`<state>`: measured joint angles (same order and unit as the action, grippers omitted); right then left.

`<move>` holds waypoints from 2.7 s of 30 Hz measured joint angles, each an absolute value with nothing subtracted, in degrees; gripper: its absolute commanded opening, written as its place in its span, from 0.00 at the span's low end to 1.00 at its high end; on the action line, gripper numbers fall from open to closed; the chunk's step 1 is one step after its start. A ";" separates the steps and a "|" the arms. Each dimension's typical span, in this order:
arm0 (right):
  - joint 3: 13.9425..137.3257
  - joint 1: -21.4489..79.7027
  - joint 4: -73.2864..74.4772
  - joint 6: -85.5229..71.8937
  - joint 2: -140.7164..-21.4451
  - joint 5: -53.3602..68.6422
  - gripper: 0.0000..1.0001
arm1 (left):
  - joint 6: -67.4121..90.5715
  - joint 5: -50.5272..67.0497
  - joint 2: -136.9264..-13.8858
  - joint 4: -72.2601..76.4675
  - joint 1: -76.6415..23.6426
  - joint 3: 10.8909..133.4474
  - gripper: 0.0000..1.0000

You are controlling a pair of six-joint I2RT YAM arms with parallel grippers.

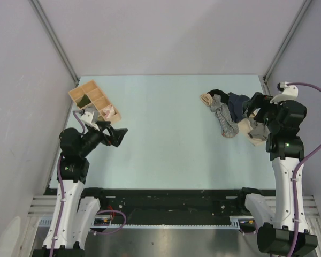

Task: Roll the underwear
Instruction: Pick up the underwear from the center of the board.

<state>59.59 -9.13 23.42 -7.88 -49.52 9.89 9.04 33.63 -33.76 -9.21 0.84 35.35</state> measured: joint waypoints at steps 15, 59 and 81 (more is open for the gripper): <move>59.59 -9.15 23.46 -0.80 -53.98 21.17 1.00 | 9.04 33.19 -33.98 -9.58 0.75 35.35 1.00; 72.25 -4.08 31.83 28.23 -106.19 14.59 0.00 | 9.10 33.34 -39.75 -11.25 0.75 35.38 1.00; 90.80 16.45 44.88 34.13 -69.08 45.50 0.00 | 9.52 34.52 -41.10 -11.22 0.75 35.38 1.00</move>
